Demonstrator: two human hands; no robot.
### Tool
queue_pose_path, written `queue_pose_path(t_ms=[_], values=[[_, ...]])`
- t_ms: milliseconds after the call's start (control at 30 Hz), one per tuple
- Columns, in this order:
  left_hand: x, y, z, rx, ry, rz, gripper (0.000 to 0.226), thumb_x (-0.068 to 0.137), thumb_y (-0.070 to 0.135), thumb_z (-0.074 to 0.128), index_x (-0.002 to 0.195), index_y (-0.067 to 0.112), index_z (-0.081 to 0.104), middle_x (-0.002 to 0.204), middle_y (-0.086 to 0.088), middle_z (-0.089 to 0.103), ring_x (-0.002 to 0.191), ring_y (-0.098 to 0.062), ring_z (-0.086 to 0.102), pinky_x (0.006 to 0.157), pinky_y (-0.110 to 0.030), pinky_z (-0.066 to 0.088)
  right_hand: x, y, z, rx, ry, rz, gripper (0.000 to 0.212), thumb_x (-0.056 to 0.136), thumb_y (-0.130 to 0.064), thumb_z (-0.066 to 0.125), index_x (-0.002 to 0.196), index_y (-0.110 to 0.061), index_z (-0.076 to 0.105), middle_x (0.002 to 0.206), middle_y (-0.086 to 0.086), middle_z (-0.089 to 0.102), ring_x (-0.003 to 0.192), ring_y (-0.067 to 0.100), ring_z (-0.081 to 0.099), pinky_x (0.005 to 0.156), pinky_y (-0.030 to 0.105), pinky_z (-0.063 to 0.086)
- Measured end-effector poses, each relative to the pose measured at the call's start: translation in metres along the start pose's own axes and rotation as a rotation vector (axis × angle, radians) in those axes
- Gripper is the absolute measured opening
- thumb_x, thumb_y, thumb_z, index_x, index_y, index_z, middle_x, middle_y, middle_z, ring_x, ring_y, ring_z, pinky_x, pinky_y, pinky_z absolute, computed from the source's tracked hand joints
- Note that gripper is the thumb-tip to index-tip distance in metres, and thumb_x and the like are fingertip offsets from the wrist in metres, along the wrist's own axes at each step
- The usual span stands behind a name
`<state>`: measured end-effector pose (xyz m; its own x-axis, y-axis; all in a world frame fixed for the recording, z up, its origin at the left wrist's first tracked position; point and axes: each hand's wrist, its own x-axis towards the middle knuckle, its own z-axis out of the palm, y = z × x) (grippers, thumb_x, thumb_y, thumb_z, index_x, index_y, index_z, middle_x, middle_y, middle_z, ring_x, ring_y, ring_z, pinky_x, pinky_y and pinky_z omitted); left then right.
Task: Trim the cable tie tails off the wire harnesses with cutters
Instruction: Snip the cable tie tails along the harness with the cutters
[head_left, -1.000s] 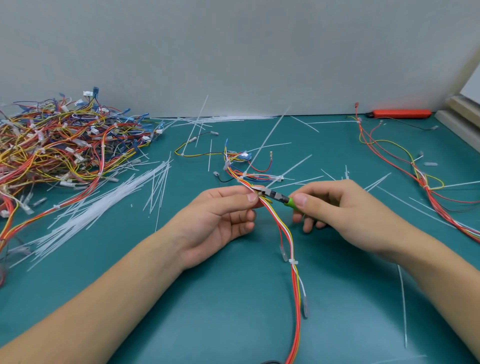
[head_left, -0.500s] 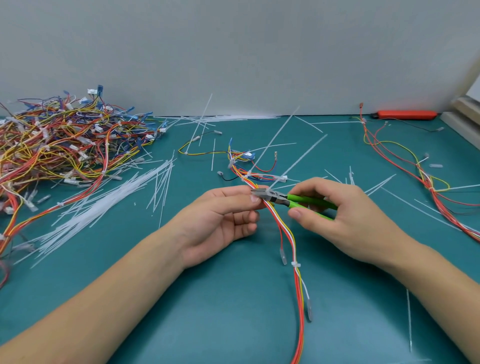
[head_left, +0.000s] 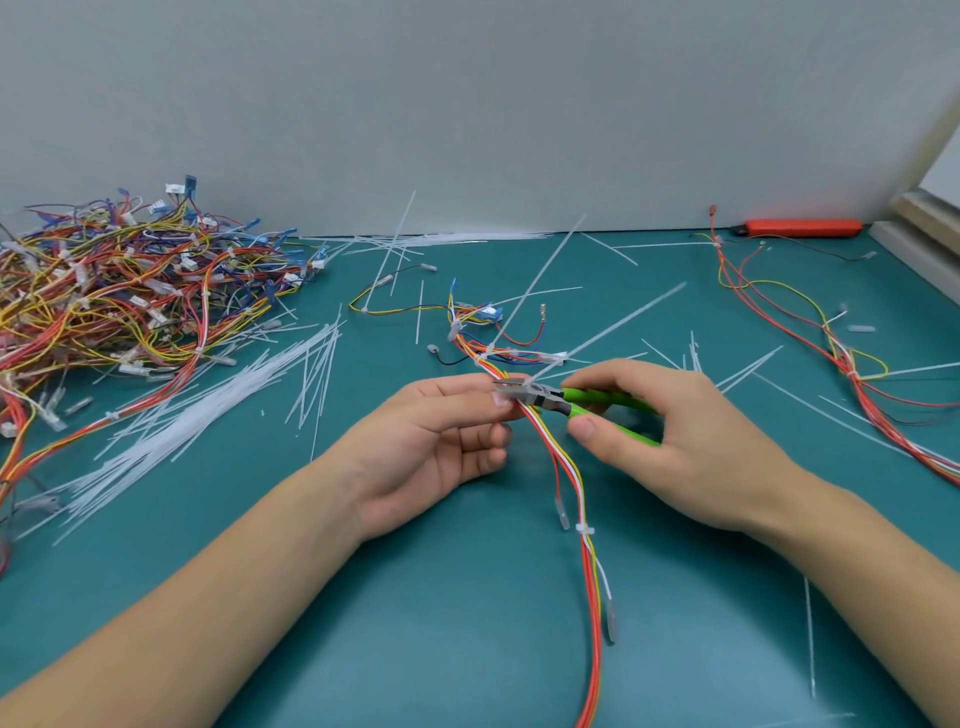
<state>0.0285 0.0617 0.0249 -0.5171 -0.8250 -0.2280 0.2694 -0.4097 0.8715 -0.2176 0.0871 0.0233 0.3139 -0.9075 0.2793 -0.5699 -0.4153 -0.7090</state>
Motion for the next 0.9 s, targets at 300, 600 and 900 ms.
queue_pose_path(t_ms=[300, 600, 900], values=[[0.0, 0.0001, -0.0007, 0.007, 0.007, -0.002, 0.032, 0.083, 0.01, 0.07, 0.114, 0.002, 0.072, 0.096, -0.007, 0.07, 0.065, -0.011, 0.058, 0.063, -0.024, 0.055, 0.0002, 0.0001, 0.0014, -0.004, -0.003, 0.003, 0.032, 0.092, -0.055, 0.059, 0.112, -0.032, 0.07, 0.106, -0.017, 0.073, 0.107, 0.012, 0.068, 0.09, 0.025, 0.051], [-0.0001, 0.0003, -0.0001, 0.017, -0.004, -0.001, 0.027, 0.083, 0.011, 0.07, 0.109, 0.005, 0.075, 0.095, -0.005, 0.07, 0.066, -0.012, 0.058, 0.063, -0.024, 0.054, 0.0006, -0.0043, -0.0003, 0.011, 0.027, 0.006, 0.022, 0.089, -0.05, 0.068, 0.095, -0.03, 0.067, 0.077, -0.003, 0.065, 0.066, 0.014, 0.052, 0.065, 0.031, 0.047], [0.0, -0.0003, 0.0005, 0.013, 0.017, 0.001, 0.027, 0.081, 0.008, 0.07, 0.107, 0.003, 0.074, 0.093, -0.007, 0.071, 0.064, -0.012, 0.058, 0.062, -0.024, 0.055, -0.0011, -0.0021, 0.0003, -0.075, 0.013, -0.003, 0.035, 0.091, -0.05, 0.065, 0.121, -0.033, 0.068, 0.113, -0.02, 0.069, 0.115, 0.008, 0.063, 0.098, 0.028, 0.048]])
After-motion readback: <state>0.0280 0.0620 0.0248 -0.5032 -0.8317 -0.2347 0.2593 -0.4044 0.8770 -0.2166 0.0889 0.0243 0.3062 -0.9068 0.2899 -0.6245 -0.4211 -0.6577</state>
